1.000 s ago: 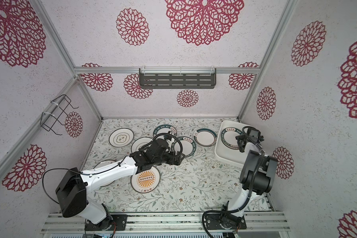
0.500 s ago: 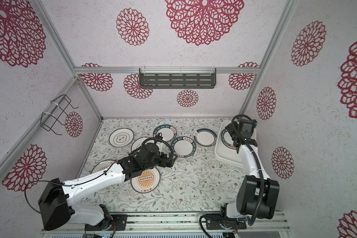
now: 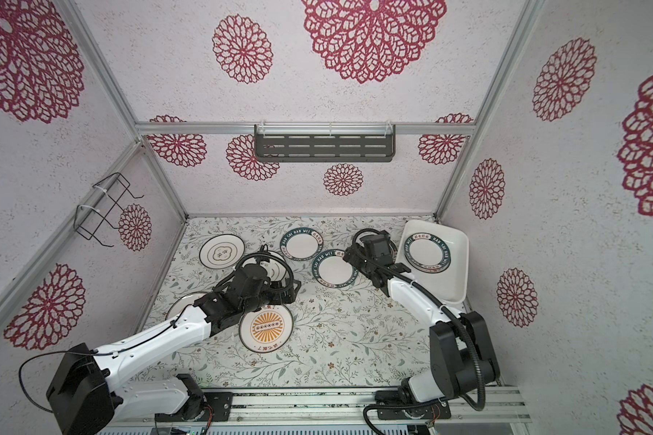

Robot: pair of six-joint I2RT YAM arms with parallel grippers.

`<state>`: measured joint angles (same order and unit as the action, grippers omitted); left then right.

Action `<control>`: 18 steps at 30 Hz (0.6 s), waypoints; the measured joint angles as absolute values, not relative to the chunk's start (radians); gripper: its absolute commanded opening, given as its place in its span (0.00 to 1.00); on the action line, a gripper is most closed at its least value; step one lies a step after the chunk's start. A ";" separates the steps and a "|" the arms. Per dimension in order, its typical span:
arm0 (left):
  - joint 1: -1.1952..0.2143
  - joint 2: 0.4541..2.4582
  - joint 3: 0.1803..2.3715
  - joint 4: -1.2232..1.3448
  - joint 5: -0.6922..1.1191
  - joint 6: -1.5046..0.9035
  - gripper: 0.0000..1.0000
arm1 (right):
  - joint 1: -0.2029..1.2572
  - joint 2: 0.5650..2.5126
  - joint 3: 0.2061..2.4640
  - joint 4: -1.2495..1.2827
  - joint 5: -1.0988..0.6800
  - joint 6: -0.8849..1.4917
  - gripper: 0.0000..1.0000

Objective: Place the plates into the plastic bin on the countertop
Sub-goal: Place the plate in the plastic bin, then pick up the plate from the top-center of the table.

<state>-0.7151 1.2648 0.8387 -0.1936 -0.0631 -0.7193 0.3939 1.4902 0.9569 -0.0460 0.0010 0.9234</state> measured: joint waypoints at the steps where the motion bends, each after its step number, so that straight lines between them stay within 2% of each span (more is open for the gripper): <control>1: -0.704 1.265 0.834 -0.191 -0.051 -0.724 0.97 | 0.407 1.506 0.939 -0.030 0.004 0.943 0.82; 13: -0.658 1.350 0.829 -0.142 0.041 -0.749 0.97 | 0.445 1.640 0.873 0.059 0.061 1.061 0.77; 18: -0.658 1.378 0.836 -0.133 0.057 -0.754 0.97 | 0.441 1.692 0.873 0.115 0.074 1.077 0.70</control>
<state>-0.6582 1.3785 0.8364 -0.1329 0.0566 -0.7536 0.4408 1.6924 0.8726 0.1154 0.0738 1.0775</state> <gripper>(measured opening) 0.971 0.718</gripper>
